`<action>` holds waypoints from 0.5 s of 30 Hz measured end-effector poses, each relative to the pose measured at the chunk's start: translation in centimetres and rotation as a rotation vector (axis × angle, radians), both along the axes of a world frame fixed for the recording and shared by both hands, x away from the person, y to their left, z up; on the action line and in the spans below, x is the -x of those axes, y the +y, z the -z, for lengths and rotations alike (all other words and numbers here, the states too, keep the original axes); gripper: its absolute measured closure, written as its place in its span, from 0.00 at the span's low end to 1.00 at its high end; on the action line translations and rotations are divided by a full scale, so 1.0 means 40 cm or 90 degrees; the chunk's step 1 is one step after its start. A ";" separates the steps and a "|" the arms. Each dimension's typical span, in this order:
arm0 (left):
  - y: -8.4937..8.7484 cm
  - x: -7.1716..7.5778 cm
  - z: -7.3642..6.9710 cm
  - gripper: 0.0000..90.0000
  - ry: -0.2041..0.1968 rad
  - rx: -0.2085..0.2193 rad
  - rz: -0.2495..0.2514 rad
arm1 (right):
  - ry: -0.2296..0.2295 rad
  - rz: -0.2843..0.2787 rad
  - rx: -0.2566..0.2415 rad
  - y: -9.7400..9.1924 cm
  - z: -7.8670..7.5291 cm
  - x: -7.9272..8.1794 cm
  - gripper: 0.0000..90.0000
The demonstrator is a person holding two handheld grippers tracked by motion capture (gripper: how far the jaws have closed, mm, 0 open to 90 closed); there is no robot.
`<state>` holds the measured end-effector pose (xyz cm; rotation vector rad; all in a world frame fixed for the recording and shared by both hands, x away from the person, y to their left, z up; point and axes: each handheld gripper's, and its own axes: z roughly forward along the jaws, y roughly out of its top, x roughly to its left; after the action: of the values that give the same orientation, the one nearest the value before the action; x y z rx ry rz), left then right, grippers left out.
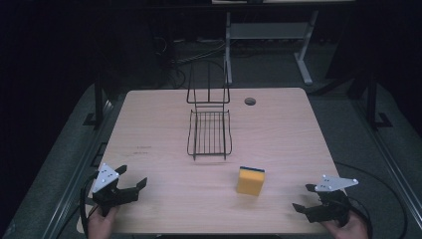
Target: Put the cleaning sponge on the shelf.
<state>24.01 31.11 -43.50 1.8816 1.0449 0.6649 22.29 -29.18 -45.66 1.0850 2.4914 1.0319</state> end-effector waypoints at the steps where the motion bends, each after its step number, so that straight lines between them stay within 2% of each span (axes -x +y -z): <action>1: 0.000 0.000 0.000 0.15 0.003 -0.001 0.001 | 0.000 -0.001 0.001 0.000 -0.001 -0.001 0.18; 15: -0.001 0.008 0.001 0.15 0.001 -0.004 0.009 | -0.009 -0.030 0.013 0.028 -0.016 0.000 0.18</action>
<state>23.68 31.06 -43.55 1.8931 1.0319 0.6590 22.27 -28.08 -45.03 1.0144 2.5218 1.0204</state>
